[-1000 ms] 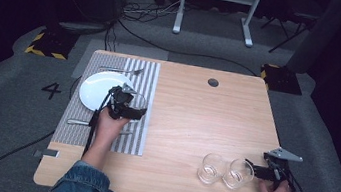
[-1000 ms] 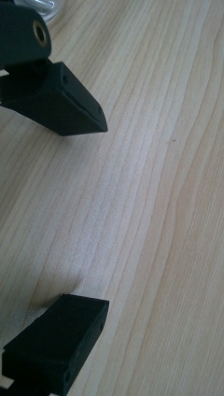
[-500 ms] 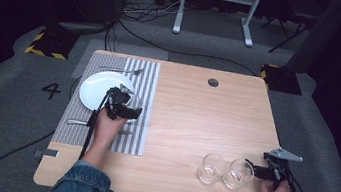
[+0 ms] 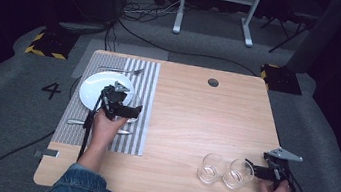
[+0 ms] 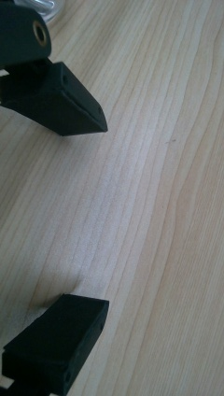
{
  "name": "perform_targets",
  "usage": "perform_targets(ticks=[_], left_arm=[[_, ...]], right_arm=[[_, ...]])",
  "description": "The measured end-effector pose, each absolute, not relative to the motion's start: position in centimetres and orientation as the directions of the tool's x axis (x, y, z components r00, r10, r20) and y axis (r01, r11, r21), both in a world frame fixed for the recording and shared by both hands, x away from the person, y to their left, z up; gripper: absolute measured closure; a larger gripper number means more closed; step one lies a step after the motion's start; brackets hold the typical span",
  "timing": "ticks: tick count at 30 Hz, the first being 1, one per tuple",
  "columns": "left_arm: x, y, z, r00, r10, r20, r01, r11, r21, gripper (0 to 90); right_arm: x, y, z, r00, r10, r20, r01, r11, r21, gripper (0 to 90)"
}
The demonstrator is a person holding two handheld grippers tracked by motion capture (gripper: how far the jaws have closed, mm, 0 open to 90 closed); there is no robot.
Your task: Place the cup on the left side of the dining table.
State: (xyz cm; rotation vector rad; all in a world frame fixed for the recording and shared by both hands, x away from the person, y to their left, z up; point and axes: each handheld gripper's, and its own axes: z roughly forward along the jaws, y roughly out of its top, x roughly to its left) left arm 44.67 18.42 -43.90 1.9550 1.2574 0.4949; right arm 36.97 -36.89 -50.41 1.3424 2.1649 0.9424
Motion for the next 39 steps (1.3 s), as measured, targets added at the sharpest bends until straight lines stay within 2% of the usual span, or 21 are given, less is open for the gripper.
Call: perform_targets(ticks=[9,15,28,39], left_arm=[[41.6,19.8,-42.5,0.435,0.897,-0.083,0.576,-0.206,0.791,0.0],[39.2,20.3,-41.8,0.43,0.902,-0.043,0.568,-0.233,0.789,0.0],[34.0,23.7,-41.1,0.439,0.894,-0.092,0.575,-0.2,0.794,0.0],[30.4,25.9,-41.5,0.429,0.899,-0.082,0.567,-0.198,0.799,0.0]], right_arm=[[37.0,-36.9,-50.4,-0.444,0.896,-0.001,0.609,0.303,0.733,12.9],[37.0,-36.9,-50.4,-0.444,0.896,-0.001,0.609,0.303,0.733,12.9],[37.0,-36.9,-50.4,-0.444,0.896,-0.001,0.61,0.303,0.732,12.9],[37.0,-36.9,-50.4,-0.444,0.896,-0.001,0.61,0.303,0.732,12.9]])
